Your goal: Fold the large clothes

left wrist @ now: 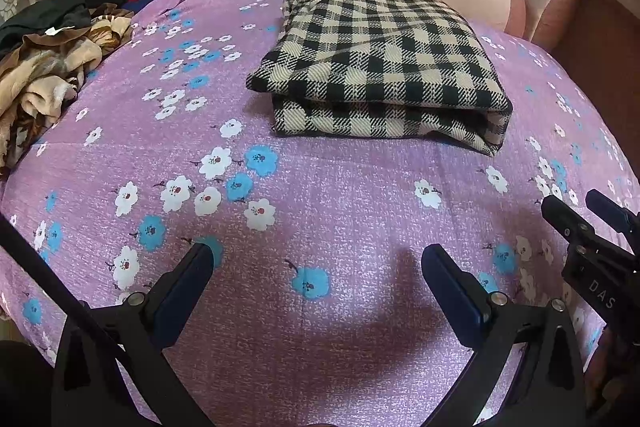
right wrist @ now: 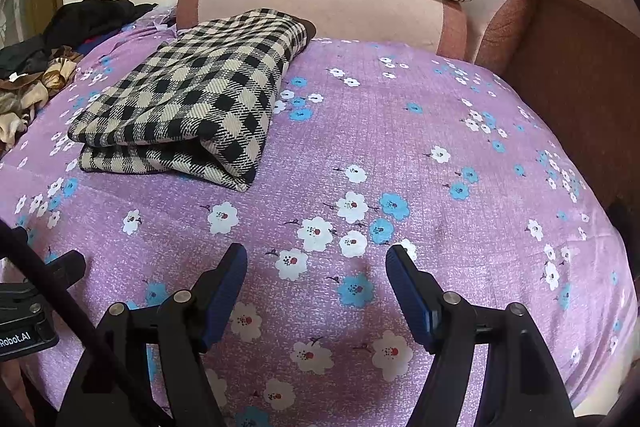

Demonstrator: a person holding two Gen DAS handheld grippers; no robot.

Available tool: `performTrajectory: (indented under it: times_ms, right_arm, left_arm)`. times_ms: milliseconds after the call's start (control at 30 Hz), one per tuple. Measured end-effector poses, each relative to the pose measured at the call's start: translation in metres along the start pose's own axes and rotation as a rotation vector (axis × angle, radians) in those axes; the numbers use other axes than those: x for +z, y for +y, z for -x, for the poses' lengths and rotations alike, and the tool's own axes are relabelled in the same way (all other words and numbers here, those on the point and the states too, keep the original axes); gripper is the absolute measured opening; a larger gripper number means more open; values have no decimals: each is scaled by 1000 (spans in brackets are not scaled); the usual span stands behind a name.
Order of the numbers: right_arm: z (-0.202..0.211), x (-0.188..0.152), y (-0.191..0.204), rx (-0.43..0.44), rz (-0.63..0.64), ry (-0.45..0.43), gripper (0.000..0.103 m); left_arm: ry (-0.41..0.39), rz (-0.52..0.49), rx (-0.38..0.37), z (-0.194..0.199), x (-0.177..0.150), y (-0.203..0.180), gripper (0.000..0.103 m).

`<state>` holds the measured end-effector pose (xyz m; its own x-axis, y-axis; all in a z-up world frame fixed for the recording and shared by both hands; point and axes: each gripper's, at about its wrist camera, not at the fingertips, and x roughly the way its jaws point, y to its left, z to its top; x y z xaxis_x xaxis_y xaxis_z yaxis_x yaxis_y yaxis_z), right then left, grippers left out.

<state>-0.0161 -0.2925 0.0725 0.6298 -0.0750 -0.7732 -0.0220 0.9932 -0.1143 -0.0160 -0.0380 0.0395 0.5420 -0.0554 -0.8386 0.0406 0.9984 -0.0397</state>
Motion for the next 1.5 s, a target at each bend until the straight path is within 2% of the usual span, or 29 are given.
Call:
performTrajectory:
  times_ms: [467, 767, 1033, 1500]
  right_arm:
    - [-1, -2, 1, -22, 13, 13, 77]
    - [-2, -3, 10, -113, 82, 14, 77]
    - [-1, -6, 17, -117, 114, 16, 78]
    - [-2, -5, 15, -107, 94, 17, 79]
  left_arm:
    - [-3, 4, -1, 1, 0, 1, 103]
    - [-3, -4, 10, 2, 0, 0, 103]
    - [-7, -11, 14, 2, -1, 0, 103]
    - [-11, -9, 18, 3, 0, 0, 103]
